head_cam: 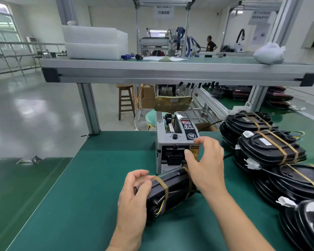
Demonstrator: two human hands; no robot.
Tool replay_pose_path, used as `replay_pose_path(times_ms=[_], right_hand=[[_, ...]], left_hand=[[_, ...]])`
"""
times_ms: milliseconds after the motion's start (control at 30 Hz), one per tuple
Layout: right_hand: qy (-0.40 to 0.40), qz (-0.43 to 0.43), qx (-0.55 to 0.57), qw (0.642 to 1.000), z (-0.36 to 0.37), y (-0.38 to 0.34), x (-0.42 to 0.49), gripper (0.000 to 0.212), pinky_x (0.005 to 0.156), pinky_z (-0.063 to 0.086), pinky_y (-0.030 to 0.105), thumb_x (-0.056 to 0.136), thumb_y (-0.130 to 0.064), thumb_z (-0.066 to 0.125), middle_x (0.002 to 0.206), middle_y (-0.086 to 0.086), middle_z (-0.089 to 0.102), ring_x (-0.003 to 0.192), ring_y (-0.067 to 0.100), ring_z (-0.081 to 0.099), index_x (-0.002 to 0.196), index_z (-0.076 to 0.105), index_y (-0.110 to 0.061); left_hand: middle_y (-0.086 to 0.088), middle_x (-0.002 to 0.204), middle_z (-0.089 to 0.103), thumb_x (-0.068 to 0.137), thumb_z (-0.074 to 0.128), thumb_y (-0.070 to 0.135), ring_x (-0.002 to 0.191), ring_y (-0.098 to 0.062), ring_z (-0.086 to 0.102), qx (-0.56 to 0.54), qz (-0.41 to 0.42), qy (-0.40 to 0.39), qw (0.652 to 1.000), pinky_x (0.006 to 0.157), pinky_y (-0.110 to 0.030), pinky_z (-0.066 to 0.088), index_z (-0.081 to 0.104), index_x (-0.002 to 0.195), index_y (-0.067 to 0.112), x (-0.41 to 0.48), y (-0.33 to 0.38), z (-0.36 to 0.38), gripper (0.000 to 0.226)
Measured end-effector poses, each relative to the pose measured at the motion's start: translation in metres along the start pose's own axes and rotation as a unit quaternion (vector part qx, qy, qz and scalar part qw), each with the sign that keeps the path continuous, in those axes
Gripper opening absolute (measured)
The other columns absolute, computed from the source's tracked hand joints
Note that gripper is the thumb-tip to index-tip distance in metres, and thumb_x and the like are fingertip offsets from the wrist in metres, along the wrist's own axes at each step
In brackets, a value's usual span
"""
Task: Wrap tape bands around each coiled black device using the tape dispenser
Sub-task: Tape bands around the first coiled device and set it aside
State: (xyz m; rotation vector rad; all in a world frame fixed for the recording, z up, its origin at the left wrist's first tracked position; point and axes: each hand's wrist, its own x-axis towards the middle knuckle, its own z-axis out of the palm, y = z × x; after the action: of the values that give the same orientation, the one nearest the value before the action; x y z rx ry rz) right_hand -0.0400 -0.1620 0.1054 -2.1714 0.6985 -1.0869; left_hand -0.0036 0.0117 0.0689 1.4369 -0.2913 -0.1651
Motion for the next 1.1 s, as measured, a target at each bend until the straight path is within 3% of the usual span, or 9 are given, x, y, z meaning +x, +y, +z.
replay_pose_path(times_ms=[167,267,333,433,567,700,833,1033,1100], right_hand=[[-0.066,-0.123,-0.083,0.987,0.012,-0.006,0.037,0.044,0.114,0.023,0.032,0.084,-0.038,0.072,0.13,0.0,0.055,0.134,0.02,0.035,0.12,0.061,-0.014],[-0.176,-0.216,-0.197,0.94,0.028,-0.02,0.063,0.057,0.114,0.025,0.039,0.079,-0.061,0.067,0.121,-0.004,0.061,0.13,0.023,0.041,0.118,0.062,-0.02],[-0.252,-0.239,-0.262,0.901,0.036,-0.027,0.079,0.061,0.114,0.026,0.041,0.077,-0.067,0.065,0.119,-0.002,0.06,0.126,0.024,0.043,0.119,0.061,-0.022],[-0.294,-0.253,-0.315,0.866,0.038,-0.03,0.101,0.065,0.102,0.035,0.038,0.074,-0.067,0.07,0.113,0.001,0.062,0.114,0.026,0.047,0.119,0.062,-0.021],[-0.327,-0.23,-0.304,0.865,0.036,-0.032,0.109,0.07,0.093,0.041,0.037,0.071,-0.063,0.076,0.114,0.003,0.061,0.115,0.026,0.045,0.125,0.059,-0.022],[-0.326,-0.263,-0.307,0.854,0.036,-0.032,0.106,0.058,0.079,0.037,0.034,0.08,-0.058,0.071,0.109,0.004,0.061,0.112,0.025,0.044,0.123,0.062,-0.02],[-0.348,-0.264,-0.312,0.844,0.032,-0.034,0.107,0.055,0.079,0.039,0.035,0.083,-0.057,0.068,0.103,0.007,0.054,0.108,0.025,0.042,0.121,0.062,-0.017],[-0.354,-0.282,-0.28,0.847,0.019,-0.033,0.096,0.053,0.079,0.042,0.039,0.079,-0.056,0.072,0.089,0.006,0.058,0.099,0.022,0.04,0.107,0.068,-0.012],[-0.353,-0.296,-0.276,0.844,0.012,-0.032,0.089,0.057,0.082,0.043,0.04,0.08,-0.057,0.071,0.091,0.006,0.059,0.099,0.023,0.041,0.114,0.068,-0.011]], left_hand=[[0.002,0.087,0.071,0.094,0.057,0.008,0.086,-0.021,0.061,0.005,-0.003,-0.01,1.0,0.084,-0.039,0.048,0.07,0.088,0.028,0.002,0.0,0.0,0.025],[-0.006,0.085,0.068,0.094,0.061,0.013,0.078,-0.018,0.059,0.002,-0.007,-0.018,1.0,0.076,-0.036,0.047,0.071,0.086,0.026,0.001,0.002,0.001,0.018],[-0.007,0.085,0.069,0.086,0.065,0.028,0.075,-0.015,0.06,-0.007,-0.009,-0.036,0.999,0.072,-0.031,0.046,0.07,0.088,0.025,0.0,0.003,-0.001,0.006],[0.004,0.086,0.071,0.068,0.069,0.047,0.077,-0.01,0.064,0.008,-0.004,-0.065,0.998,0.071,-0.021,0.048,0.069,0.092,0.029,-0.002,0.0,-0.005,0.03],[0.015,0.095,0.07,0.043,0.079,0.051,0.082,-0.005,0.067,0.049,0.007,-0.077,0.996,0.072,-0.011,0.048,0.061,0.104,0.027,-0.004,-0.006,-0.008,0.068],[0.006,0.09,0.072,0.046,0.08,0.048,0.078,-0.008,0.067,0.052,0.024,-0.077,0.995,0.068,-0.014,0.05,0.065,0.092,0.029,0.0,-0.005,-0.009,0.051],[-0.001,0.09,0.073,0.049,0.081,0.045,0.078,-0.011,0.066,0.019,0.013,-0.094,0.995,0.07,-0.022,0.053,0.066,0.087,0.029,0.004,0.0,-0.01,0.043],[-0.002,0.086,0.072,0.058,0.083,0.031,0.074,-0.01,0.065,-0.004,0.005,-0.104,0.995,0.065,-0.016,0.05,0.066,0.089,0.019,0.009,-0.001,-0.01,0.038],[-0.001,0.085,0.072,0.058,0.083,0.03,0.074,-0.009,0.065,-0.009,-0.001,-0.112,0.994,0.064,-0.015,0.05,0.067,0.088,0.019,0.008,0.0,-0.01,0.036]])
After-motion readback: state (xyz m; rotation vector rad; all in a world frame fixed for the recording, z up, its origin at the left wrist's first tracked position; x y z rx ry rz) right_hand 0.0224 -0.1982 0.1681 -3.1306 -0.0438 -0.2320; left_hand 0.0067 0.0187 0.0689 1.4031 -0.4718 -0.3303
